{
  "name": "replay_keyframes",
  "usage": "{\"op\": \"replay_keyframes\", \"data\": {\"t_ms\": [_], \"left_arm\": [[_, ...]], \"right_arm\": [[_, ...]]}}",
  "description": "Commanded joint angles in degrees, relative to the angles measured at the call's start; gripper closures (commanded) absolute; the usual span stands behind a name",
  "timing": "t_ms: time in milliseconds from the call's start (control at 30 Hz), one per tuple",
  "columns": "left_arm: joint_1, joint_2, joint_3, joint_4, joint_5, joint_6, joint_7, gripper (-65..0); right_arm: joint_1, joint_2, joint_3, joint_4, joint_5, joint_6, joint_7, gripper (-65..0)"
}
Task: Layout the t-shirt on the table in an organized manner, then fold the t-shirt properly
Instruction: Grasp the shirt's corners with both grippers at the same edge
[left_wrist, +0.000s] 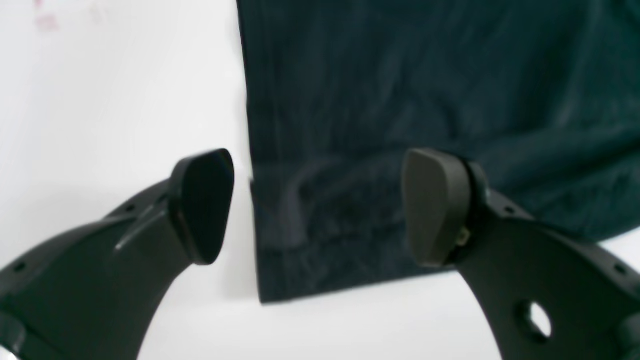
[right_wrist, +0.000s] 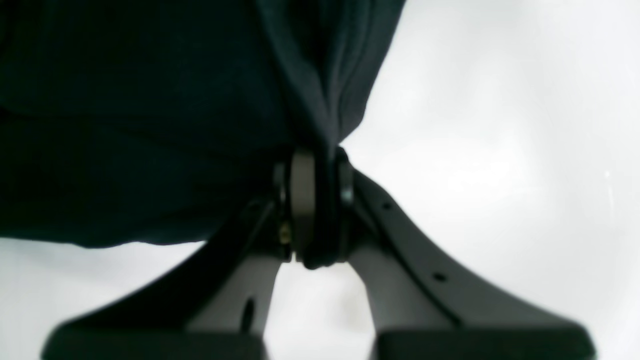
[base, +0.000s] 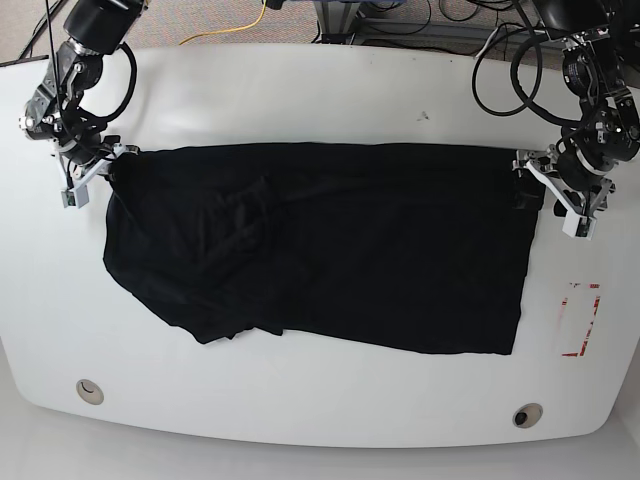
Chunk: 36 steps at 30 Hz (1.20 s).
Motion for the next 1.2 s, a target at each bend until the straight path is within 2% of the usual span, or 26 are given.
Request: {"op": "replay_keyframes", "data": {"t_ms": [0, 200, 367, 700, 1000, 1167], "left_arm": [[0.54, -1.02, -0.57, -0.12, -0.69, -0.01, -1.01, -49.2], [2.47, -1.02, -0.57, -0.47, -0.69, -0.98, -1.01, -53.5], [2.91, -1.11, -0.66, -0.73, -0.52, -0.28, -1.01, -56.5], [2.21, -4.19, -0.57, -8.03, -0.60, 2.71, -1.09, -56.5], [0.63, -4.36, -0.04, -13.22, -0.25, 2.80, -1.71, -56.5], [-1.22, -4.10, 4.09, -15.06, 2.74, 2.54, -2.32, -56.1]], "right_arm": [[0.11, 0.88, 0.05, 0.73, -0.50, 0.08, -0.61, -2.1], [0.11, 0.88, 0.05, 0.73, -0.50, 0.08, -0.70, -2.1], [0.11, 0.88, 0.05, 0.73, -0.50, 0.08, -0.70, -2.1], [0.11, 0.88, 0.05, 0.73, -0.50, 0.08, -0.70, -2.1], [0.11, 0.88, 0.05, 0.73, -0.50, 0.08, -0.79, -2.1], [0.11, 0.88, 0.05, 0.73, -0.50, 0.08, -0.79, -2.1]]}}
